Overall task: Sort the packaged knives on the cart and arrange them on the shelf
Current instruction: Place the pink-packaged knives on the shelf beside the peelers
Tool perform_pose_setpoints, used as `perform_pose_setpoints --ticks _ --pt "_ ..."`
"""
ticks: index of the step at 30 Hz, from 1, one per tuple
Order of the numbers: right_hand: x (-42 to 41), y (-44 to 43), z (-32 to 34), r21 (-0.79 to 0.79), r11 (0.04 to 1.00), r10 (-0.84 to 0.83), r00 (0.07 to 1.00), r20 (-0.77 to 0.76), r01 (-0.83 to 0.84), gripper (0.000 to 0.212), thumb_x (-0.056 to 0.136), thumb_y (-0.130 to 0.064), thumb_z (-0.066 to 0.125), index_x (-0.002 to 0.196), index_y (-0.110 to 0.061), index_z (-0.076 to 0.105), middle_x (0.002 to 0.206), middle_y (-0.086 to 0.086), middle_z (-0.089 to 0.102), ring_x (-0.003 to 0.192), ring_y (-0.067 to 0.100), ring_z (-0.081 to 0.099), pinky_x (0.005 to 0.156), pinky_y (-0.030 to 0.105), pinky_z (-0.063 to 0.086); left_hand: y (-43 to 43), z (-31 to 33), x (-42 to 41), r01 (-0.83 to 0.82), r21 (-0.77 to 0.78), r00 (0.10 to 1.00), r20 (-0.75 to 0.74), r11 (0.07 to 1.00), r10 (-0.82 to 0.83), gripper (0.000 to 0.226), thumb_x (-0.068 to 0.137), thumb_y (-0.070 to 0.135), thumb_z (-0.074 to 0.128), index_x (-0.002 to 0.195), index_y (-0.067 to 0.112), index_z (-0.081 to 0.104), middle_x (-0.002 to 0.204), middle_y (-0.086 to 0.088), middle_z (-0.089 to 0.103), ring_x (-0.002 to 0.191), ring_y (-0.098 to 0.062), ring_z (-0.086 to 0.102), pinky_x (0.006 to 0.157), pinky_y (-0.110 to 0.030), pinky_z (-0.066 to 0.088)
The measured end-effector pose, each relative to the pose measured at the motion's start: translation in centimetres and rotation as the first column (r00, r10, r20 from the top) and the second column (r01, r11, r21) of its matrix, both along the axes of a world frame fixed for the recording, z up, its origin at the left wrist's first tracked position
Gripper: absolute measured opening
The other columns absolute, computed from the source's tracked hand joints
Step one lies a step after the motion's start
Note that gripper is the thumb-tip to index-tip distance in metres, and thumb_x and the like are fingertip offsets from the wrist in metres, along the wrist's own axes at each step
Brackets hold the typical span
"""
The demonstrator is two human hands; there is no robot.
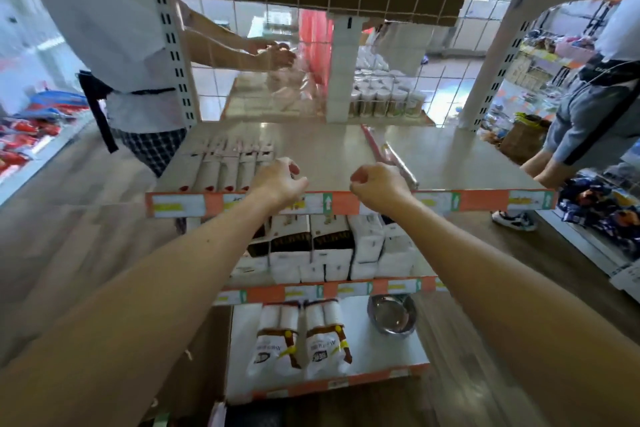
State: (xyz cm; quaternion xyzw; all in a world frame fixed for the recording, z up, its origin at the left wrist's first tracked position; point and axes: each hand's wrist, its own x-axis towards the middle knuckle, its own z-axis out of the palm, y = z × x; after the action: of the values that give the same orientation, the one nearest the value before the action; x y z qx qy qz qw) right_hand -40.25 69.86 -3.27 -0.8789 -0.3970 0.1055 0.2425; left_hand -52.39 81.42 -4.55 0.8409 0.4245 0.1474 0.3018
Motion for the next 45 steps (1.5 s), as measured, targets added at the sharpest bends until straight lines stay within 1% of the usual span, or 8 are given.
perform_pose_setpoints --ticks 6,12,19,27,32,37,42,45 --pt "-11.9 -1.1 -3.9 -0.062 0.996 -0.068 0.996 -0.061 0.064 0.025 0.088 -0.015 0.051 0.104 -0.010 0.070 0.111 0.010 0.066 0.100 0.027 0.061 0.077 0.026 0.049 0.0 -2.5 -11.4 0.086 -0.028 0.996 -0.031 0.996 -0.087 0.029 0.090 0.027 0.055 0.114 0.011 0.058 0.116 -0.009 0.063 0.106 -0.027 0.058 0.089 -0.034 0.048" --pt "-20.7 -1.8 -7.8 -0.153 0.985 -0.097 0.984 -0.147 0.074 0.025 0.090 -0.016 0.050 0.102 -0.007 0.069 0.107 0.012 0.067 0.095 0.028 0.063 0.086 0.037 0.055 -1.9 -4.9 -19.8 0.166 -0.139 0.981 -0.079 0.976 -0.178 0.025 0.093 0.027 0.053 0.113 0.014 0.057 0.112 -0.007 0.062 0.107 -0.023 0.058 0.079 -0.026 0.041" --pt "-25.4 -1.6 -13.3 -0.270 0.963 -0.052 0.978 -0.203 -0.005 0.027 0.091 -0.017 0.050 0.113 -0.011 0.064 0.118 0.010 0.063 0.103 0.026 0.061 0.084 0.034 0.051 -2.7 -11.0 -25.5 0.047 -0.266 0.989 -0.125 0.963 -0.082 0.033 0.092 0.028 0.053 0.119 0.011 0.060 0.121 -0.008 0.062 0.109 -0.023 0.058 0.084 -0.026 0.043" --pt "-29.0 -1.5 -26.4 -0.383 0.900 0.072 0.937 -0.342 -0.209 0.037 0.092 -0.021 0.052 0.128 -0.012 0.055 0.134 0.009 0.054 0.124 0.024 0.048 0.106 0.032 0.036 -4.5 -24.7 -30.6 -0.204 -0.494 0.971 -0.215 0.845 0.109 0.029 0.092 0.024 0.054 0.118 0.011 0.061 0.120 -0.006 0.062 0.107 -0.021 0.058 0.092 -0.032 0.044" --pt "-31.8 -2.4 -36.2 -0.410 0.870 0.086 0.902 -0.422 -0.275 0.024 0.091 -0.019 0.054 0.109 -0.007 0.065 0.114 0.012 0.064 0.102 0.026 0.060 0.091 0.035 0.050 -5.8 -34.7 -33.7 -0.298 -0.556 0.943 -0.297 0.776 0.149 0.027 0.091 0.020 0.053 0.114 0.007 0.063 0.117 -0.011 0.063 0.109 -0.027 0.058 0.097 -0.039 0.048" --pt "-34.1 -3.2 -48.4 -0.480 0.838 -0.027 0.859 -0.512 -0.260 0.030 0.093 -0.027 0.054 0.119 -0.013 0.061 0.119 0.006 0.062 0.106 0.020 0.059 0.088 0.030 0.047 -7.2 -47.3 -36.3 -0.373 -0.556 0.903 -0.401 0.743 0.153 0.026 0.090 0.021 0.054 0.112 0.012 0.063 0.118 -0.007 0.063 0.111 -0.024 0.056 0.096 -0.031 0.043" --pt "-36.2 -5.9 -63.6 -0.557 0.813 -0.209 0.809 -0.550 -0.169 0.034 0.093 -0.036 0.053 0.115 -0.011 0.063 0.098 0.003 0.063 0.087 0.016 0.059 0.077 0.027 0.047 -10.7 -62.3 -39.3 -0.363 -0.529 0.880 -0.465 0.767 0.096 0.026 0.091 0.024 0.054 0.115 0.015 0.058 0.117 -0.004 0.062 0.103 -0.019 0.055 0.082 -0.026 0.039" --pt "-37.4 -7.5 -70.8 -0.594 0.789 -0.243 0.811 -0.532 -0.153 0.032 0.092 -0.037 0.055 0.113 -0.014 0.063 0.106 0.004 0.066 0.091 0.016 0.058 0.080 0.029 0.049 -12.2 -69.4 -40.2 -0.368 -0.529 0.871 -0.484 0.764 0.085 0.027 0.092 0.027 0.053 0.117 0.016 0.058 0.120 -0.003 0.060 0.107 -0.021 0.056 0.084 -0.027 0.040"
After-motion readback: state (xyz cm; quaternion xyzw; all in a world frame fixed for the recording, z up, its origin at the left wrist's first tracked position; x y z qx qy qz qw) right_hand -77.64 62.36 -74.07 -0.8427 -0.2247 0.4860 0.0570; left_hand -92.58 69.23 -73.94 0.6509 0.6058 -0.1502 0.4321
